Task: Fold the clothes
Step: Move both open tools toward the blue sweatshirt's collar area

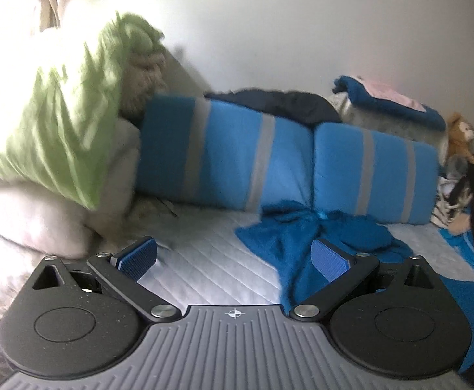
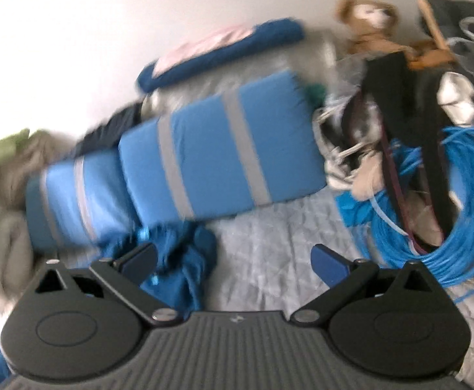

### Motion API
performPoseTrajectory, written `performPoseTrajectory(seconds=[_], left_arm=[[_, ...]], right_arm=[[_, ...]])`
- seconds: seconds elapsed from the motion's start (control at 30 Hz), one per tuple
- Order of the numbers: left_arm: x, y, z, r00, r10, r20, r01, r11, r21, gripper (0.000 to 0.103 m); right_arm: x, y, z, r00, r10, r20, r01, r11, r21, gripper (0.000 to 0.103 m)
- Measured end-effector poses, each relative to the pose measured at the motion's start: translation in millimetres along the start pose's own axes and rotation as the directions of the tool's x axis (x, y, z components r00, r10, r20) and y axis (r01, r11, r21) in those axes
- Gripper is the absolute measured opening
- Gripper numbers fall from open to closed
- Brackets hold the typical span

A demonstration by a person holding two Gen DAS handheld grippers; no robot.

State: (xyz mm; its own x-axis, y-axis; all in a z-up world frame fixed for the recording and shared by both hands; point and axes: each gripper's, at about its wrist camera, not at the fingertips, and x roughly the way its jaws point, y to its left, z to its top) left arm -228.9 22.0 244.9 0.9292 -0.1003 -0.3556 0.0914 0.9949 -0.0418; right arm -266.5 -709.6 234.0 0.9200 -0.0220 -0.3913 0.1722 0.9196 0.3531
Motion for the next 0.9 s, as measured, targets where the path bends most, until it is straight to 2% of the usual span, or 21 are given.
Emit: performPoseTrajectory(seconds=[0.17,0.27,0.37,0.53,0.67,0.9], left_arm=[[-26,11,18,1.000,0.013,0.011,-0.013,1.000,0.003,0.103],[-37,19,22,1.000,0.012,0.010,-0.012,1.000,-0.019,0.103],[-37,24,13,0.999,0.030,-0.016,-0.031,0.998,-0.051,0.103],[-12,28,-23,0.995,-0.002,-0.101,-0.012,0.990,-0.140,0.103],[8,28,-51,0.986,-0.084,-0.142,0.048,0.970,-0.237,0.103],[40,20,-83,0.952,-0.241,-0.187,0.161,0.919,-0.361,0.103]], right_arm=[[-40,-19,41,0.994,-0.066,0.091,0.069,0.997,-0.026,0.103],[-64,-27,58,0.990,-0.066,0.127,0.072,0.996,-0.046,0.103],[-77,-28,63,0.989,-0.067,0.133,0.079,0.994,-0.081,0.103],[-73,-30,40,0.995,-0.042,0.088,0.048,0.997,-0.060,0.103],[-57,-29,13,0.999,-0.031,0.036,0.033,0.999,-0.041,0.103],[-32,-25,-28,0.998,0.034,-0.049,-0.034,0.999,0.003,0.103]])
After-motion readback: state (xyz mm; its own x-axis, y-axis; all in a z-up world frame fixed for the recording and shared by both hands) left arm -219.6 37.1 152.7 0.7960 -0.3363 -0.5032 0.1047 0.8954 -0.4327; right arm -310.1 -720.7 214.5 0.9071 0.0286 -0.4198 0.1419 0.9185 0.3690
